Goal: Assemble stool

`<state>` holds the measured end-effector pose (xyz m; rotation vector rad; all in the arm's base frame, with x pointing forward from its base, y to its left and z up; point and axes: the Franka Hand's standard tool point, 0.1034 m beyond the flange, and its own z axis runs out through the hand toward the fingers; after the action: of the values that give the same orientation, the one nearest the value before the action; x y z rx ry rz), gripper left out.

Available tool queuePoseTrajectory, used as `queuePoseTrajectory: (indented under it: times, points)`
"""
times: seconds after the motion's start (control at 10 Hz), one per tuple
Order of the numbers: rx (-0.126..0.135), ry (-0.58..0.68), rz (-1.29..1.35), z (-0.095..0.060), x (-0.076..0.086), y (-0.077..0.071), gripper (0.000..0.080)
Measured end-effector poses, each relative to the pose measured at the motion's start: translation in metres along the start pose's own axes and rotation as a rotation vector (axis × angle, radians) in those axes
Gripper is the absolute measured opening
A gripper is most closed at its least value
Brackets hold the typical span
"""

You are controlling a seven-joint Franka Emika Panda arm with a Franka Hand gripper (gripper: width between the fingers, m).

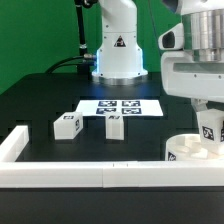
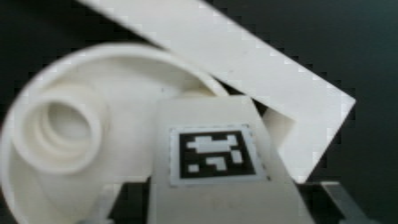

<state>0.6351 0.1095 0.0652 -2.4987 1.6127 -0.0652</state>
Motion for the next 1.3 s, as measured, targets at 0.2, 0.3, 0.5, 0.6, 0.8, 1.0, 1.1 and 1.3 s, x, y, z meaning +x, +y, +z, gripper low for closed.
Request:
queuePoseTrajectory:
  times: [0.2,0.3,0.5,0.6,0.8,1.0,1.1,1.3]
  points:
    - [0.014,-0.015,0.169,-0.0001,-0.0029,0.0005,0.0338]
    - [0.016,-0.018,0.233,-0.0001,-0.0020,0.0008,0.0338]
    - [0.019,-0.027,0.316,0.0003,-0.0025,0.0009,0.0338]
    - [0.021,-0.035,0.367,0.0009,-0.0018,0.0012,0.0338]
    - [0.036,-0.089,0.700,0.0015,0.0002,0.0013,0.0338]
    - [0.101,-0.130,1.091,0.0016,-0.0019,-0.0039,0.0338]
    - [0.138,-0.141,1.172,0.0017,-0.0023,-0.0047,0.0338]
    - [0.144,-0.151,1.208,0.0017,-0.0027,-0.0049,0.0338]
